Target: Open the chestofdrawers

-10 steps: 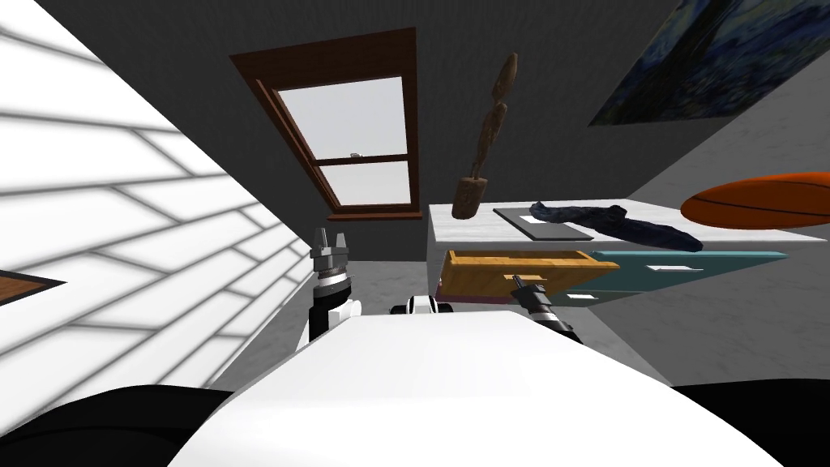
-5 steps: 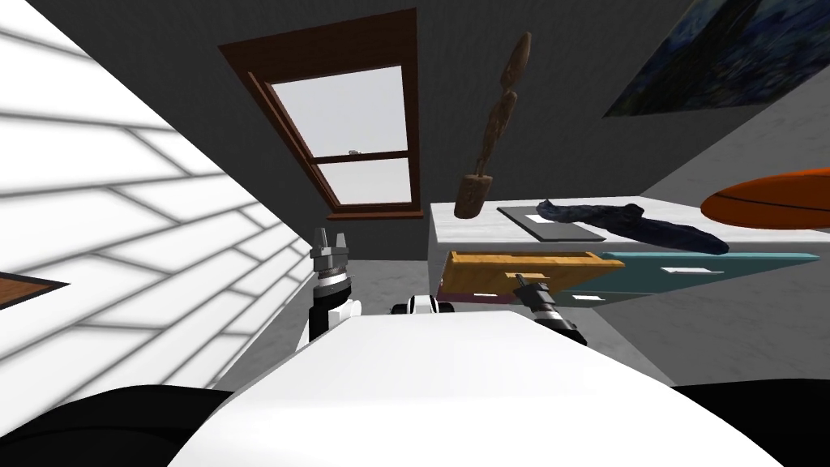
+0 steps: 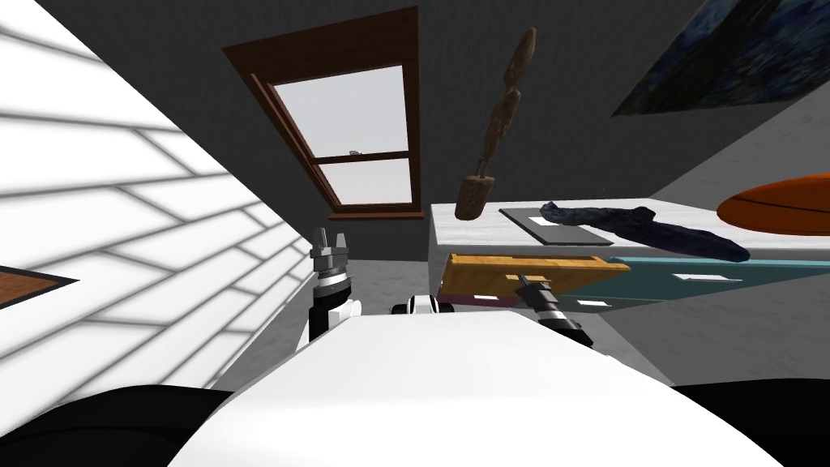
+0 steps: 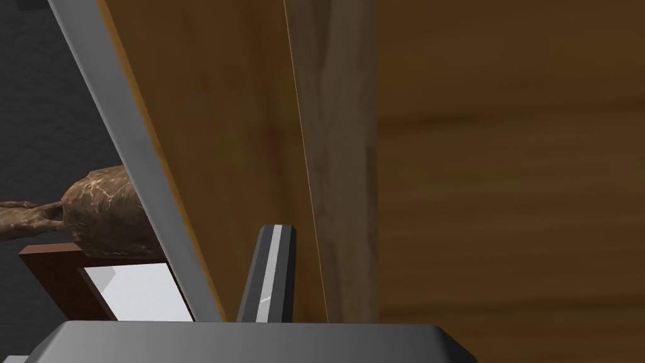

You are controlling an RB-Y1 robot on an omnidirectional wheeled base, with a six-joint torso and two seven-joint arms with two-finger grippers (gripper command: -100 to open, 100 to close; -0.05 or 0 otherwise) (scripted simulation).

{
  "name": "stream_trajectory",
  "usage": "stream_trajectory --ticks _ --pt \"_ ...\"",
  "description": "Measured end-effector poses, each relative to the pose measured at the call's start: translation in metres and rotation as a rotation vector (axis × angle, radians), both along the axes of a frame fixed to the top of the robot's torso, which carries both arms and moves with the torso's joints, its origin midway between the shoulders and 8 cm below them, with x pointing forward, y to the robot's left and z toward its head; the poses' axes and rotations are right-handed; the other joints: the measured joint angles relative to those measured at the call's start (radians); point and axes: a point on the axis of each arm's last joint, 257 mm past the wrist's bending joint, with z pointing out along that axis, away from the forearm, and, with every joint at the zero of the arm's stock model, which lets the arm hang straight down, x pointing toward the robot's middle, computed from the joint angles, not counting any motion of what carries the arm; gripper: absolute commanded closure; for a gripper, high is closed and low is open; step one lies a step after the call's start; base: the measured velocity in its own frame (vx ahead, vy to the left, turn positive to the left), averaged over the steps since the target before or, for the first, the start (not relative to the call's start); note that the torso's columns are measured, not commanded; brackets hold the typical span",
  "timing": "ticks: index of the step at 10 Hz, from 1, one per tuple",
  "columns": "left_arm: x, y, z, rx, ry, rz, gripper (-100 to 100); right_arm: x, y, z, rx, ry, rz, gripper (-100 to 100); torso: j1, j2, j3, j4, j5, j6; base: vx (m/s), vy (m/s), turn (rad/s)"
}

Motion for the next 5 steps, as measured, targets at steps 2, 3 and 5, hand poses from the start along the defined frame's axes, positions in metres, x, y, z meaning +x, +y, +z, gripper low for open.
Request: stream_trajectory --ticks 2,3,5 --pt "0.0 0.0 0.0 0.0 0.0 0.0 0 -0.001 -0.004 -0.003 0.029 0.01 -0.003 -100 0.003 0.003 0.001 0.001 0.002 0.0 -0.022 0.042 -0.013" --pt "0.0 0.0 0.0 0.0 0.0 0.0 0 -0.001 -0.005 -0.004 0.043 0.014 -0.005 -100 0.002 0.002 0.001 0.001 0.002 0.0 -0.035 0.047 0.029" --pt "0.0 0.0 0.0 0.0 0.0 0.0 0 -0.002 -0.016 -0.001 0.063 0.018 -0.017 -100 0.003 -0.004 0.0 -0.004 -0.006 -0.004 -0.037 0.061 0.006"
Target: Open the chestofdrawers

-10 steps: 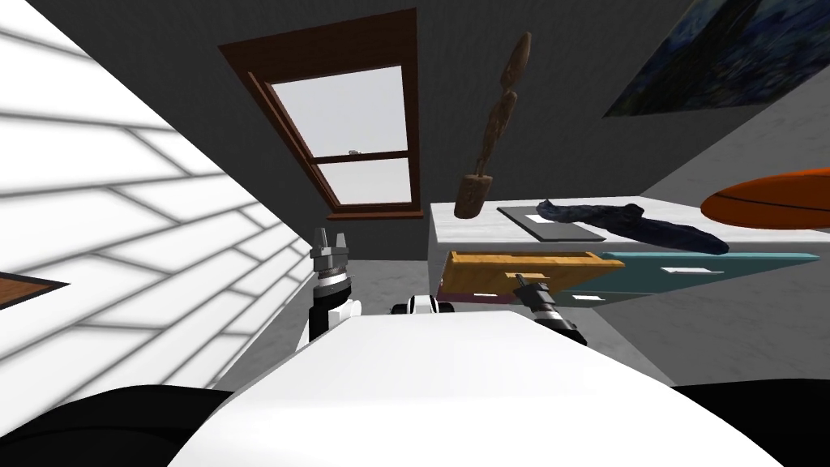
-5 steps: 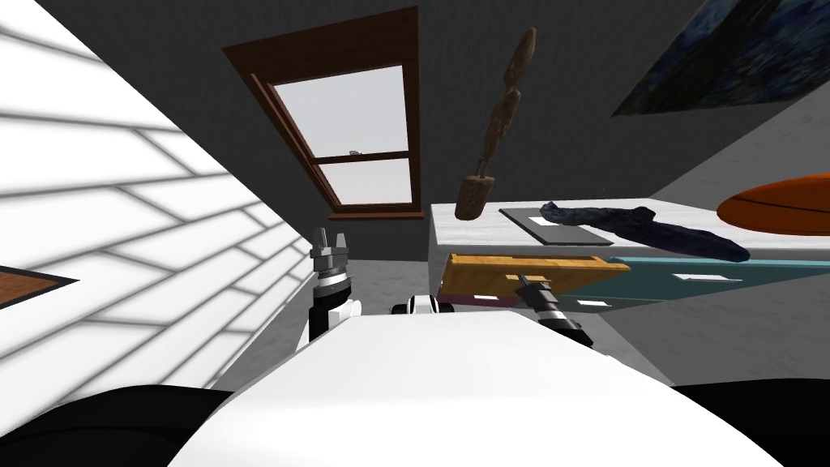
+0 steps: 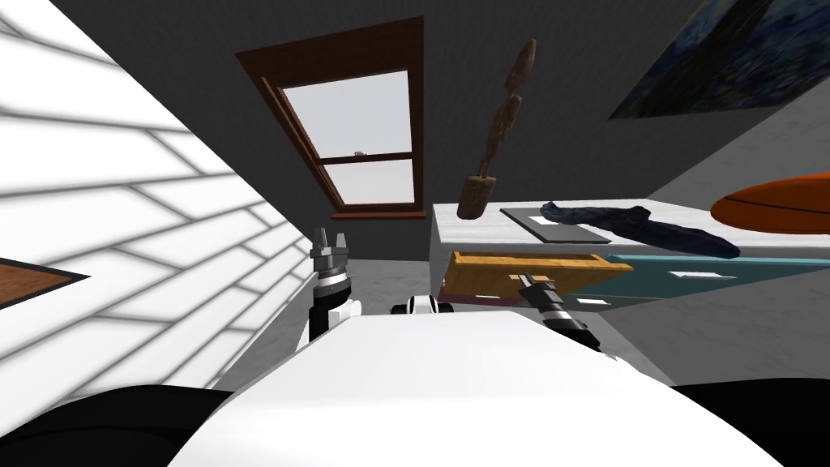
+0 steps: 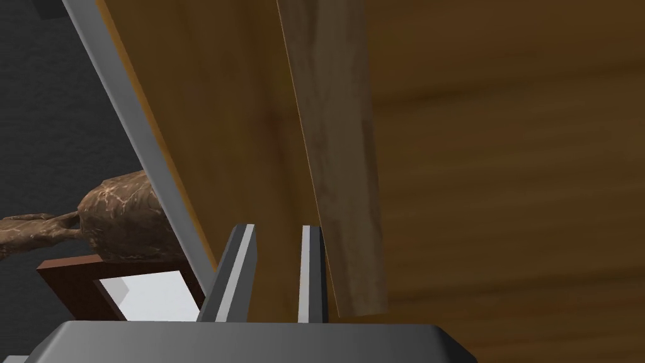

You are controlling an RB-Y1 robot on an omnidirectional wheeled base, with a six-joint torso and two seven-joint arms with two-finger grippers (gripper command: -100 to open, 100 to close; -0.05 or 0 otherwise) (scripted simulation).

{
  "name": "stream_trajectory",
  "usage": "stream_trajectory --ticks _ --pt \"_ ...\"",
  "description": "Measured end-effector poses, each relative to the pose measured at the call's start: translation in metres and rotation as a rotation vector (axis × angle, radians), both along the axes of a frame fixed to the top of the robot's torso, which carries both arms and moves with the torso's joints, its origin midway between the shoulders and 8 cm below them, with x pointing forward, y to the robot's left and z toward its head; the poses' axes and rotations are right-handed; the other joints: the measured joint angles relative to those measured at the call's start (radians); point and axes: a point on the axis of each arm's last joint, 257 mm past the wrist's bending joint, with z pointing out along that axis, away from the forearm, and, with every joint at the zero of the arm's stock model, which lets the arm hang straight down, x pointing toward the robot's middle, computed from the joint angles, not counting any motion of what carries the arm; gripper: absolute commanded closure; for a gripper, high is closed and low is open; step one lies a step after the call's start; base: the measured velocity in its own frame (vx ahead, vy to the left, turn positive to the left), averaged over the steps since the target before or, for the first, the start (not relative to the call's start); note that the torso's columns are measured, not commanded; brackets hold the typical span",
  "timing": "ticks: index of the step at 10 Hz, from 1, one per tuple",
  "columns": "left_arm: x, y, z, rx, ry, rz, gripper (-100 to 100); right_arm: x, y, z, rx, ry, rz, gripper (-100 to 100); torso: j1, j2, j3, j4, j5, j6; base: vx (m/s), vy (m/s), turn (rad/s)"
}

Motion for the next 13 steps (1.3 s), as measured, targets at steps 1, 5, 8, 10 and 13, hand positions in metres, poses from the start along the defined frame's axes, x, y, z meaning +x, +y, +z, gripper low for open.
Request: stream_trajectory --ticks 1,5,8,10,13 --pt "0.0 0.0 0.0 0.0 0.0 0.0 0 -0.001 -0.003 0.0 0.014 0.005 -0.005 -100 0.0 -0.003 -0.001 -0.001 -0.001 -0.002 -0.027 0.058 0.018" --pt "0.0 0.0 0.0 0.0 0.0 0.0 0 -0.001 -0.021 0.018 0.002 -0.009 -0.017 100 -0.008 -0.005 -0.003 -0.002 -0.003 0.002 0.03 0.013 -0.005" --pt "0.0 0.0 0.0 0.0 0.0 0.0 0 -0.003 -0.022 0.027 -0.007 -0.016 -0.009 100 0.002 0.014 0.007 0.008 0.009 0.005 -0.155 0.051 -0.051" --pt "0.0 0.0 0.0 0.0 0.0 0.0 0 -0.006 -0.024 0.033 -0.013 -0.02 -0.001 100 0.0 0.007 0.002 0.006 0.009 0.005 -0.155 0.029 -0.026" --pt "0.0 0.0 0.0 0.0 0.0 0.0 0 -0.005 -0.014 0.026 -0.014 -0.024 -0.003 -100 -0.003 -0.005 -0.005 0.002 0.008 0.005 0.032 -0.032 -0.012"
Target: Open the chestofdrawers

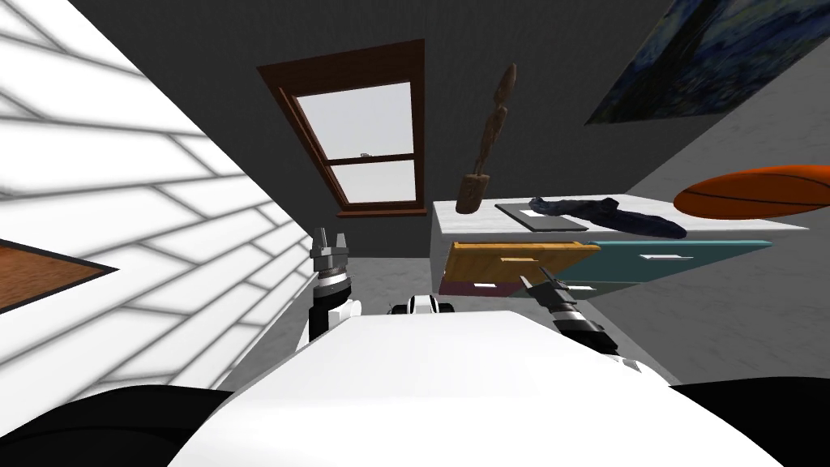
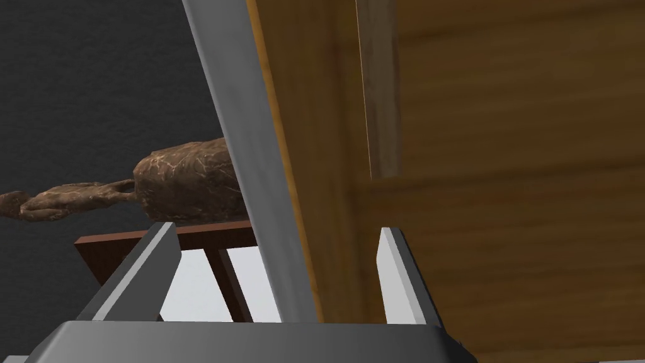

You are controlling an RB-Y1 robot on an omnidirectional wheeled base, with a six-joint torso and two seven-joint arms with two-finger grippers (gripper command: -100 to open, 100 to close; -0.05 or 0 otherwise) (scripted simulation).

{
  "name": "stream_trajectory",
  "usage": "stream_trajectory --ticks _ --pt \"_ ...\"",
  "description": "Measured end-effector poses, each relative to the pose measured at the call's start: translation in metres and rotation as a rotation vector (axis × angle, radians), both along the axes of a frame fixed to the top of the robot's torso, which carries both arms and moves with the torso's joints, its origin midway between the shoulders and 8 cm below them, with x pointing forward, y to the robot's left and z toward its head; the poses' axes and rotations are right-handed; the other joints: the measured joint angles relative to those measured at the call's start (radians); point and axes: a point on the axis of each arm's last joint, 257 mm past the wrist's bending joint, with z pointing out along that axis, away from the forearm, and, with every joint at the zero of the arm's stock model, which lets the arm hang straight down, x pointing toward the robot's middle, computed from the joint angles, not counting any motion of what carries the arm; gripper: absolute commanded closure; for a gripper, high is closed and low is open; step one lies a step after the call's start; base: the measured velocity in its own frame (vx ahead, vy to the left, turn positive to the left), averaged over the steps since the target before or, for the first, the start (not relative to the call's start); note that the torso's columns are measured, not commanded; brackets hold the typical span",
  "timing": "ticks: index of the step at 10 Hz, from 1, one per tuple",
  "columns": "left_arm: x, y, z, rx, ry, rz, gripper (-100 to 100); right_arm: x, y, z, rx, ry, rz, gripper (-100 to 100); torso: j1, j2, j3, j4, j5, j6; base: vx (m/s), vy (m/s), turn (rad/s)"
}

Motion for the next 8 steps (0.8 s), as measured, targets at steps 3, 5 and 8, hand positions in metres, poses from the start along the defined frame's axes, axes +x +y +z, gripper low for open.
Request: stream_trajectory --ticks 3,5,8 --pt "0.0 0.0 0.0 0.0 0.0 0.0 0 0.005 0.014 -0.014 -0.004 -0.008 -0.001 -100 0.003 0.011 0.007 0.003 0.001 0.0 0.045 -0.041 -0.011" --pt "0.0 0.0 0.0 0.0 0.0 0.0 0 0.01 0.024 -0.02 -0.01 -0.013 0.002 -100 0.003 0.011 0.007 0.003 0.001 0.0 0.03 -0.039 -0.009" --pt "0.0 0.0 0.0 0.0 0.0 0.0 0 0.018 0.031 -0.023 -0.054 -0.013 0.022 -100 0.003 0.008 0.005 0.002 0.001 0.0 0.038 -0.037 -0.012"
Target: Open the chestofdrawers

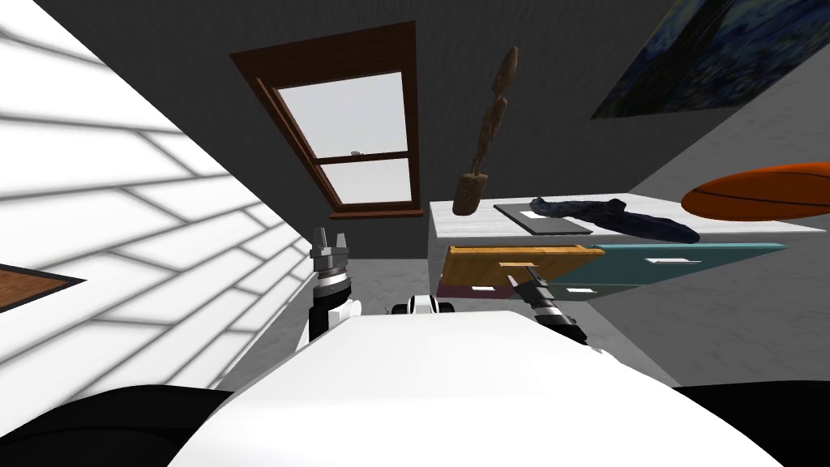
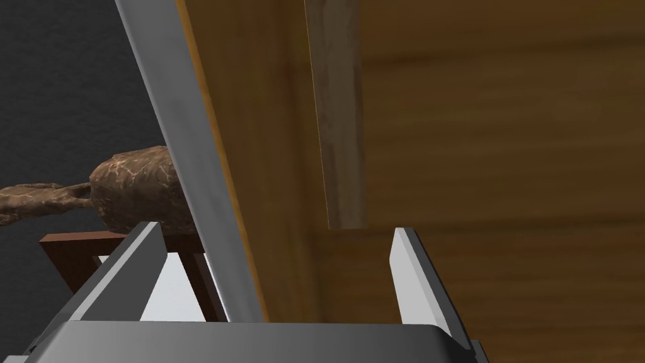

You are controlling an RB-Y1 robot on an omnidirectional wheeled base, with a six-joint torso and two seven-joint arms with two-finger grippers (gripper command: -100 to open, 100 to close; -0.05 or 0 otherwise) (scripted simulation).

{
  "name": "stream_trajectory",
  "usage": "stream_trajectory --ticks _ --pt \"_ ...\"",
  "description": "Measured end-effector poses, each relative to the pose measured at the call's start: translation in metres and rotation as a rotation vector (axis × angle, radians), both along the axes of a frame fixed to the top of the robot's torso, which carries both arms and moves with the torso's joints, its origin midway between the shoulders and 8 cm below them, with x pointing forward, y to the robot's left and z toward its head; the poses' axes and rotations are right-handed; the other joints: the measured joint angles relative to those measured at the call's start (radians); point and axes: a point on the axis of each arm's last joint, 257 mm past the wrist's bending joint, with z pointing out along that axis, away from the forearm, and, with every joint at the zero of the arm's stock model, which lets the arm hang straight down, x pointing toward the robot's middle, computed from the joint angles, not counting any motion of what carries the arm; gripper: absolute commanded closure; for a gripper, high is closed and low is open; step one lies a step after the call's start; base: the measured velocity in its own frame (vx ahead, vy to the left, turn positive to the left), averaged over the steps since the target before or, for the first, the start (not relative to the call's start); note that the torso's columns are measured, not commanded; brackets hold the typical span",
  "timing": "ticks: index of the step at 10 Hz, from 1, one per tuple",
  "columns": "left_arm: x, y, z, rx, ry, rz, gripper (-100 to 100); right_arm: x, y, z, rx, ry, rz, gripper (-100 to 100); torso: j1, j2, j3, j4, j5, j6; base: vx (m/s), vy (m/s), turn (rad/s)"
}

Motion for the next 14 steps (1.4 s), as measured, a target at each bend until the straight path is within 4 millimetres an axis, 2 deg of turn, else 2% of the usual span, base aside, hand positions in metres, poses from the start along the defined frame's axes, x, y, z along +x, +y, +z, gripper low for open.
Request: stream_trajectory --ticks 4,8,10,11,12,14 --pt "0.0 0.0 0.0 0.0 0.0 0.0 0 0.013 0.016 -0.009 -0.03 -0.007 0.015 -100 0.0 0.001 0.001 0.0 0.0 0.0 0.036 -0.035 -0.009" --pt "0.0 0.0 0.0 0.0 0.0 0.0 0 0.011 0.04 -0.025 0.026 -0.02 -0.006 -100 0.001 0.002 0.001 0.0 0.0 0.0 0.007 -0.007 -0.003" --pt "0.0 0.0 0.0 0.0 0.0 0.0 0 0.013 0.037 -0.022 0.024 -0.02 -0.009 -100 0.0 -0.004 -0.002 -0.001 0.0 0.0 0.081 0.008 0.027" --pt "0.0 0.0 0.0 0.0 0.0 0.0 0 0.013 0.036 -0.021 0.026 -0.02 -0.01 100 0.0 -0.001 -0.001 -0.001 0.0 0.0 0.009 0.001 -0.002" --pt "0.0 0.0 0.0 0.0 0.0 0.0 0 0.013 0.036 -0.021 0.026 -0.02 -0.01 100 0.0 0.003 0.002 0.001 0.0 0.0 -0.023 0.028 -0.111" --pt "0.0 0.0 0.0 0.0 0.0 0.0 0 0.001 0.04 -0.023 0.028 -0.018 0.011 100 0.001 0.009 0.005 0.004 0.003 0.003 -0.056 0.034 -0.126"
